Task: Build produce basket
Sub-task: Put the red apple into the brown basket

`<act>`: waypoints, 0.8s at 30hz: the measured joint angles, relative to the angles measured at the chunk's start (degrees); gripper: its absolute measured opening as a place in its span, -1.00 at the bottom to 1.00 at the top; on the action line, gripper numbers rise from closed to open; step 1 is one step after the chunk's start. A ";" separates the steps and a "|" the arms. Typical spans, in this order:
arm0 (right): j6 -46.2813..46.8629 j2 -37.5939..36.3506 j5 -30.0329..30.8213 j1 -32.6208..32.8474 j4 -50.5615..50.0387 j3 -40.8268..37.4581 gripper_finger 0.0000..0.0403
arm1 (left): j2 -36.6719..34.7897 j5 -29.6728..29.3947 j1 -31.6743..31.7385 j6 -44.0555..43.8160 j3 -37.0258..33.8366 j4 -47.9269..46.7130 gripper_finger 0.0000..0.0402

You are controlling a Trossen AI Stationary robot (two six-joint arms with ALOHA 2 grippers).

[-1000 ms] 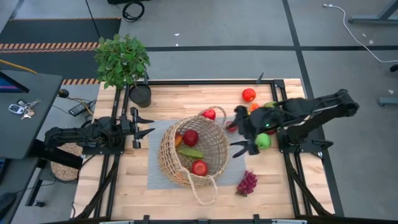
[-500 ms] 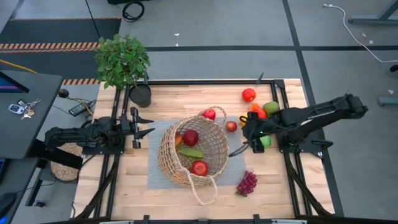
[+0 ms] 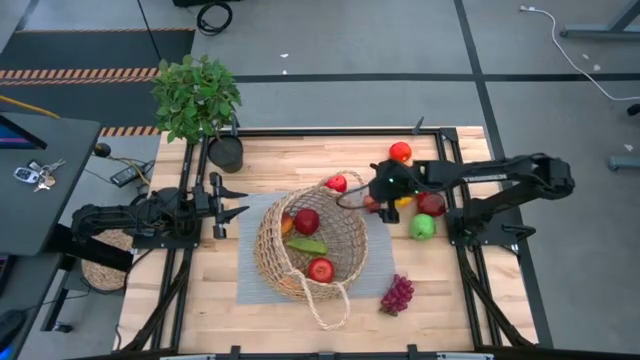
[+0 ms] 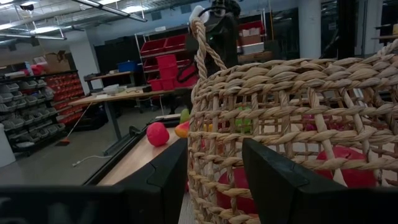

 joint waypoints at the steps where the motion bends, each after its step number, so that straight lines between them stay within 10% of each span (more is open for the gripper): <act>1: -0.68 0.91 -0.06 -0.77 0.89 0.02 0.96 | -0.01 0.01 0.00 0.00 0.00 -0.02 -0.20; 24: -1.70 16.70 1.03 -5.46 5.46 0.13 0.81 | 0.00 0.02 -0.01 0.00 -0.01 -0.01 -0.20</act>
